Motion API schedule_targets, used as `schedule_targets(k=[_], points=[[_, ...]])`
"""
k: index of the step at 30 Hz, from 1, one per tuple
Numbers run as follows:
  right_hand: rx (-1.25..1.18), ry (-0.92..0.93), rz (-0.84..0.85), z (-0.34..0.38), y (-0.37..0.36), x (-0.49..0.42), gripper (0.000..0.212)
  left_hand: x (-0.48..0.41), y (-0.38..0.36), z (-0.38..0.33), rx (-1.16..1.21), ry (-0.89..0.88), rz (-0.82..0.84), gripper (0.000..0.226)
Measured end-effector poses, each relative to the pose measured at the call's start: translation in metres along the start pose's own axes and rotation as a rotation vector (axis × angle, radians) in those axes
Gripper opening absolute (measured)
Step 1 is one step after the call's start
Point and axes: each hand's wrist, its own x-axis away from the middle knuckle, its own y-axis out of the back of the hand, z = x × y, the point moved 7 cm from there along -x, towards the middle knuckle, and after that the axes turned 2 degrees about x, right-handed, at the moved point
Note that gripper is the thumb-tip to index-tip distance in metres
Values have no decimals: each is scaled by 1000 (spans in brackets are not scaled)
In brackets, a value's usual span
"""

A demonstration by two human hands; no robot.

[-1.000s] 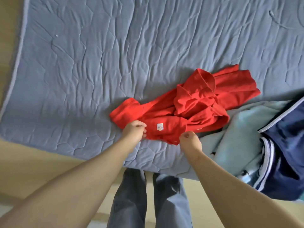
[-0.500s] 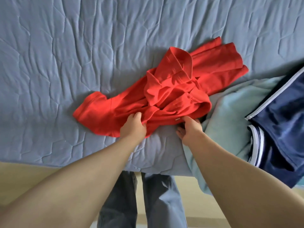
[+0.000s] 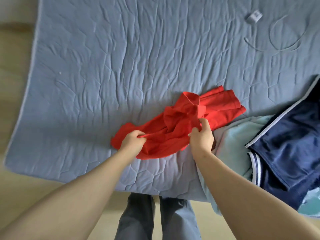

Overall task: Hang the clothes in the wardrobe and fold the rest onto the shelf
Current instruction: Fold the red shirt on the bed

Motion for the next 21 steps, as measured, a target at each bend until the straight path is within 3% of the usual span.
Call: schedule_targets(k=[3,6,11,15,18,21], points=[[32,159,66,52,11,23,45,27,28,-28,-57,-68,9,19],[98,362,139,102,24,53,43,58,62,-71,-112,-190,-88,29],[183,588,263,171,48,112,42,121,109,-165,-192,-614,-184,64],[205,723,270,214,79,148,44,156,135,-200,-298,-657,-214,31],[219,718,170,237,106,158,51,176,164,-210,-96,-592,-217,21],[245,704,65,257,128,167,49,203,198,-228,-9,-642,-318,19]])
